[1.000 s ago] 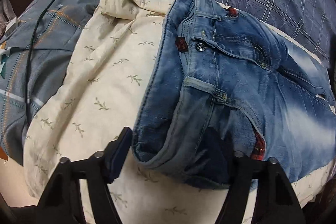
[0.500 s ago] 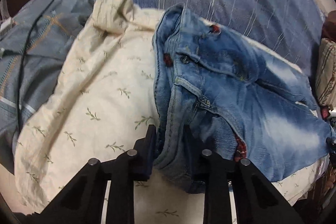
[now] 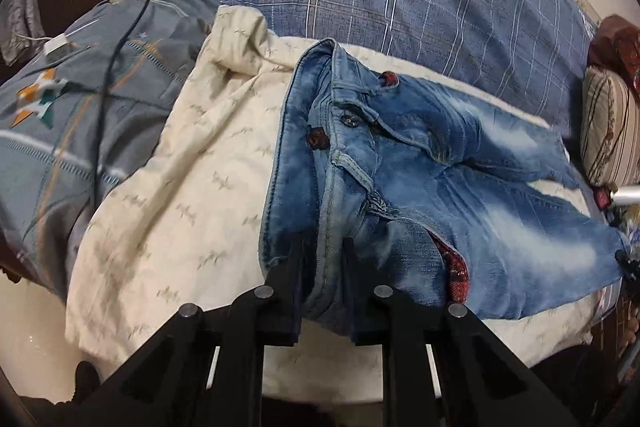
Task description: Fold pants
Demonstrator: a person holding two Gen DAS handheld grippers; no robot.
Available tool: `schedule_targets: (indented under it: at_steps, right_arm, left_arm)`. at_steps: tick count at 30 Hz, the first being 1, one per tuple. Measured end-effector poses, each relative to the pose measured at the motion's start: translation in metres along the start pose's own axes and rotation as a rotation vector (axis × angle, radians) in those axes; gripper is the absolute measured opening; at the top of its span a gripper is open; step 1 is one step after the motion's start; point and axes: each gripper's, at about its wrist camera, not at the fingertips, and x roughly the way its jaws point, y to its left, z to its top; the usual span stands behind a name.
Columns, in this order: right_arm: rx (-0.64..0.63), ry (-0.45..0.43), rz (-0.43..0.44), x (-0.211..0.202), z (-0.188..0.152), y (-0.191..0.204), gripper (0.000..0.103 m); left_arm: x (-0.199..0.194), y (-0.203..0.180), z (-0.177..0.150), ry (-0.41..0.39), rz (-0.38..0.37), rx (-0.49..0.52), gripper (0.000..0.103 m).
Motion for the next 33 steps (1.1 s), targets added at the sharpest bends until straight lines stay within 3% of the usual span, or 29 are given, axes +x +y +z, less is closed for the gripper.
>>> schedule_targets:
  at_steps: [9, 12, 14, 16, 18, 21, 24, 28, 33]
  right_arm:
    - [0.035, 0.067, -0.05, 0.006, -0.02, -0.032, 0.018]
    - [0.062, 0.16, -0.108, 0.027, -0.021, -0.044, 0.03]
    - [0.086, 0.177, -0.117, 0.028, -0.02, -0.053, 0.051]
    - [0.097, 0.134, -0.122, 0.016, -0.018, -0.062, 0.06]
    - [0.121, 0.083, -0.115, -0.002, -0.013, -0.074, 0.062]
    - [0.192, 0.003, -0.1, -0.026, 0.002, -0.09, 0.063]
    - [0.195, -0.04, -0.017, -0.036, 0.019, -0.084, 0.063]
    - [0.148, 0.05, 0.079, -0.01, 0.041, -0.055, 0.063]
    - [0.221, 0.219, 0.051, 0.059, 0.057, -0.058, 0.063]
  left_arm:
    - [0.015, 0.009, -0.033, 0.103, 0.047, -0.033, 0.019]
    - [0.02, 0.01, -0.031, 0.143, 0.074, -0.068, 0.03]
    - [0.016, 0.012, -0.029, 0.148, 0.129, -0.048, 0.037]
    - [0.004, 0.02, -0.027, 0.119, 0.175, -0.035, 0.052]
    - [-0.007, 0.03, -0.025, 0.101, 0.179, -0.06, 0.057]
    - [-0.022, 0.039, -0.013, 0.053, 0.166, -0.096, 0.057]
    - [-0.028, 0.025, 0.002, 0.009, 0.15, -0.073, 0.058]
    - [-0.026, -0.006, 0.013, -0.009, 0.087, -0.029, 0.058]
    - [-0.019, -0.041, 0.007, 0.014, 0.047, 0.032, 0.058]
